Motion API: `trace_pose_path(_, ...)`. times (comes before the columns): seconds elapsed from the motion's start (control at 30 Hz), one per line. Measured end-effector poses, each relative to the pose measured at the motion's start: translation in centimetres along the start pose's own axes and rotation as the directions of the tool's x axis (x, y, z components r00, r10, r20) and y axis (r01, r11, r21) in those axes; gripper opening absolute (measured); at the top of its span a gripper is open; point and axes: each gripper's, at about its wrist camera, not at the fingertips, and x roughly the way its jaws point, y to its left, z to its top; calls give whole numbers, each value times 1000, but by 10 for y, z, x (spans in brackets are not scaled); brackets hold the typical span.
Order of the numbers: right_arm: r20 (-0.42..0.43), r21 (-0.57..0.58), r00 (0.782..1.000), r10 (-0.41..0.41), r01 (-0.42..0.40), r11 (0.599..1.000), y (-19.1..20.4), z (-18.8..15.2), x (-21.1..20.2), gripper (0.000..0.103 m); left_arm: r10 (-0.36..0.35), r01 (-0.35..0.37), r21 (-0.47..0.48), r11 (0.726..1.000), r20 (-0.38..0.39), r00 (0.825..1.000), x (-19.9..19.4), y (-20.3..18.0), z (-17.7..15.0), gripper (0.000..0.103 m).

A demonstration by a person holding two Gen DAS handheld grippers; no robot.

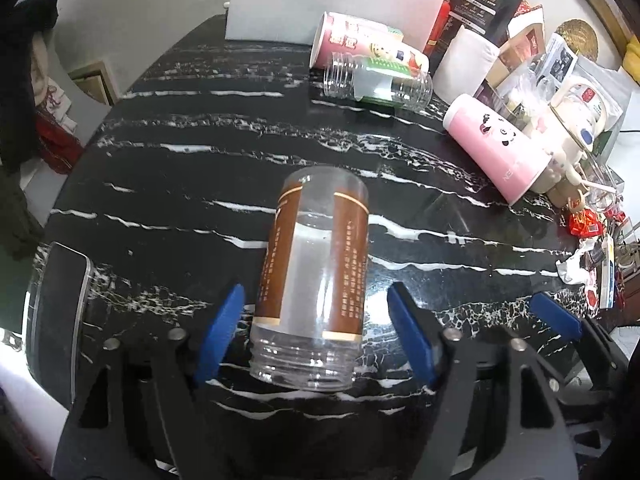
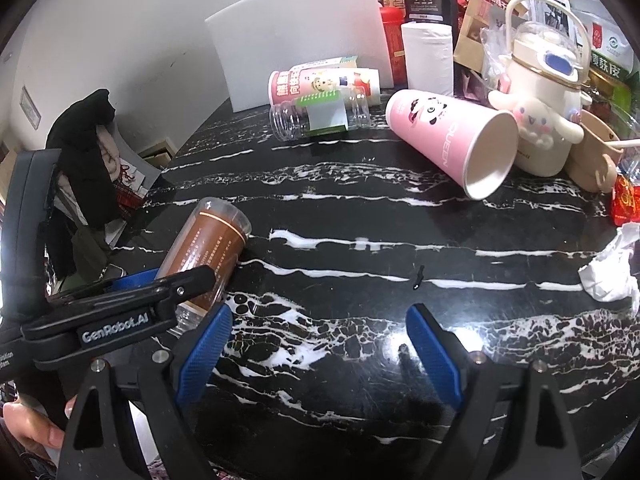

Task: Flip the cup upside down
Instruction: 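Lift the jar with the left gripper and tilt it open end down, then close the right gripper on the jar while the left gripper opens and releases it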

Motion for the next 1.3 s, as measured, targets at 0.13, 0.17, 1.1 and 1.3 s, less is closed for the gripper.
trace_pose_path(0.13,11,1,1000,-6,6,1000,5,7,-7,89,35,-36,30,999,29,999,-19,4,3,77)
trace_pose_path(0.17,16,-1,1000,-5,5,1000,6,9,-8,89,50,-51,38,998,30,998,-23,6,5,78)
trace_pose_path(1.1,-187,-76,982,3,-18,997,113,69,55,89,200,-202,58,978,40,979,-56,119,26,79)
trace_pose_path(1.3,-236,-88,970,-59,39,995,119,70,79,89,191,-191,35,981,8,982,-37,132,23,79)
